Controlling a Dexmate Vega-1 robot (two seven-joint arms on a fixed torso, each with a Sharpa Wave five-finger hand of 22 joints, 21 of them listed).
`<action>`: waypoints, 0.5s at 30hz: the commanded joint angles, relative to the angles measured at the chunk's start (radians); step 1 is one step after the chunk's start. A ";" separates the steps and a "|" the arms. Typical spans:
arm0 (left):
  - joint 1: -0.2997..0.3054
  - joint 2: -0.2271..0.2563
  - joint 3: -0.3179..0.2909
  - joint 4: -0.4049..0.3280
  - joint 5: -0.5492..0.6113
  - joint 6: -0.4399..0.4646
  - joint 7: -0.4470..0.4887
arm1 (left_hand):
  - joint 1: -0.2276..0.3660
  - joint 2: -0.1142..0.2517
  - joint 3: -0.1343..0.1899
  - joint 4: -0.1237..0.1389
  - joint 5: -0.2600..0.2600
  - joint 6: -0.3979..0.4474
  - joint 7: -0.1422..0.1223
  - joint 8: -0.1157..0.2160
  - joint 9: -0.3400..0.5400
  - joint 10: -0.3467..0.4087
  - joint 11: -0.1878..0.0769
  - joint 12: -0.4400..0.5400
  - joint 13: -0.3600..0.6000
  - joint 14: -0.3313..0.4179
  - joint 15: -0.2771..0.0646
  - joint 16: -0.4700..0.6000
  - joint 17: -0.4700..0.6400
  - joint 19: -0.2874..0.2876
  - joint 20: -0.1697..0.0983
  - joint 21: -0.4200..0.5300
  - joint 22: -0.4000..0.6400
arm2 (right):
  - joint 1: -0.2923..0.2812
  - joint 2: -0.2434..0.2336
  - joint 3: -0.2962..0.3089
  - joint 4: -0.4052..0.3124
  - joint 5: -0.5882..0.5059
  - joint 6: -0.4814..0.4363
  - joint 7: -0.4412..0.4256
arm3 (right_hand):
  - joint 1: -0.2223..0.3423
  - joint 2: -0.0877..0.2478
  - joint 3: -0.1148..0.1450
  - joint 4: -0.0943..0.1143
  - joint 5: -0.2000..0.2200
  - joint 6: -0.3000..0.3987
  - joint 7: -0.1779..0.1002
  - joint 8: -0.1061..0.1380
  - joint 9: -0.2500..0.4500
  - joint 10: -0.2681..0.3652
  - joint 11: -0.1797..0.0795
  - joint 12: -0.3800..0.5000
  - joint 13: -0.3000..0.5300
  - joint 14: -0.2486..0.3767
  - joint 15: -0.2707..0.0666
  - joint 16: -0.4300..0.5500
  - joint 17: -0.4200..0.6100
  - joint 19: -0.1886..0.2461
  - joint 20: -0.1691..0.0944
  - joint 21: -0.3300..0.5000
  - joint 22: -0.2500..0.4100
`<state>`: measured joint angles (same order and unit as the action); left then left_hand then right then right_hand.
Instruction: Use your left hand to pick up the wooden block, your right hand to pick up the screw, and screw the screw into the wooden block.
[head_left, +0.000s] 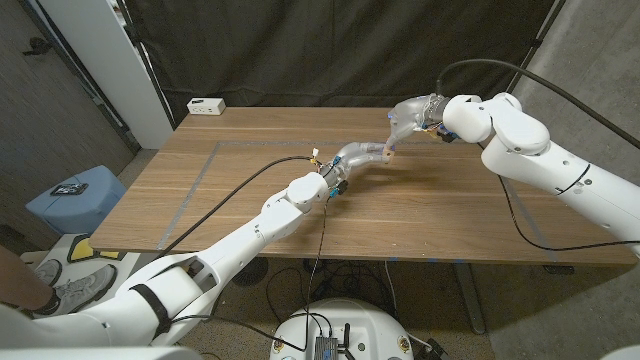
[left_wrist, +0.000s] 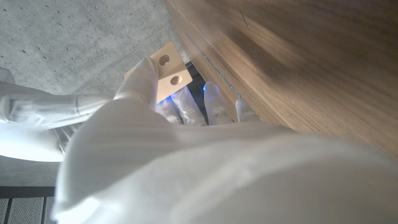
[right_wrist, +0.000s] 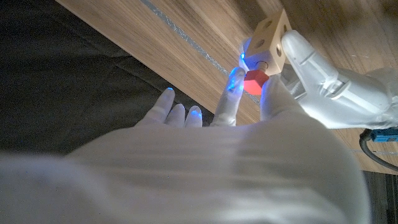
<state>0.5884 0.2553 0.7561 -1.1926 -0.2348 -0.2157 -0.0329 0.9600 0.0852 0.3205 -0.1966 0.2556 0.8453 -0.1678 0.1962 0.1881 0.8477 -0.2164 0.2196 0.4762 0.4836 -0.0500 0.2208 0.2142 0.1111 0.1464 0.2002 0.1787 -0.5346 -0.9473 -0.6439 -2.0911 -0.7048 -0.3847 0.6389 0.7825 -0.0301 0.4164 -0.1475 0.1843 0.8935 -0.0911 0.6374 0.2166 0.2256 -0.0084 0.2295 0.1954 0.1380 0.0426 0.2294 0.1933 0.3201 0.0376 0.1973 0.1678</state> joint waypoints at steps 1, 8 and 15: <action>-0.006 -0.004 0.000 0.010 -0.004 -0.001 -0.005 | -0.008 0.018 0.046 0.040 0.006 0.015 0.003 0.005 0.004 0.009 0.001 0.012 0.039 0.002 -0.054 0.009 0.003 0.006 0.003 0.008 0.006 | -0.001 0.017 -0.012 0.013 -0.043 -0.005 -0.004 | -0.010 0.000 -0.004 0.005 -0.003 0.033 -0.001 0.016 0.000 0.019 -0.006 0.006 0.001 0.021 -0.005 0.008 0.003 0.017 -0.004 0.008 0.002; -0.007 -0.004 0.001 0.014 -0.005 -0.002 -0.007 | -0.010 0.020 0.047 0.042 0.007 0.013 0.006 0.004 0.004 0.009 0.001 0.012 0.039 0.001 -0.053 0.008 0.003 0.007 0.004 0.009 0.006 | -0.012 0.025 -0.015 0.012 -0.072 -0.021 -0.010 | -0.055 -0.011 -0.027 0.019 -0.008 0.091 0.009 0.034 -0.004 0.061 -0.002 0.008 0.000 0.048 -0.018 0.012 0.004 0.039 -0.013 0.009 0.003; -0.008 -0.004 0.000 0.015 -0.006 -0.002 -0.009 | -0.010 0.020 0.048 0.042 0.007 0.014 0.007 0.004 0.005 0.009 0.001 0.012 0.039 0.002 -0.053 0.008 0.002 0.007 0.004 0.008 0.006 | -0.017 0.039 -0.021 0.015 -0.102 -0.030 -0.019 | -0.088 -0.018 -0.042 0.027 -0.010 0.147 0.020 0.048 -0.010 0.099 -0.006 0.010 0.000 0.071 -0.030 0.016 0.005 0.056 -0.017 0.009 0.003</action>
<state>0.5825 0.2521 0.7566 -1.1820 -0.2391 -0.2166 -0.0388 0.9598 0.0849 0.3205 -0.1966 0.2554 0.8455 -0.1680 0.1955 0.1888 0.8476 -0.2165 0.2196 0.4764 0.4836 -0.0501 0.2267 0.2143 0.1111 0.1464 0.2002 0.1787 -0.5434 -0.9246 -0.6568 -2.0809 -0.7652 -0.4021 0.6305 0.7097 -0.0470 0.3835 -0.1224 0.1772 1.0197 -0.0726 0.6770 0.2053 0.3068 -0.0144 0.2331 0.1955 0.1986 0.0148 0.2408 0.1932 0.3647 0.0216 0.1973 0.1678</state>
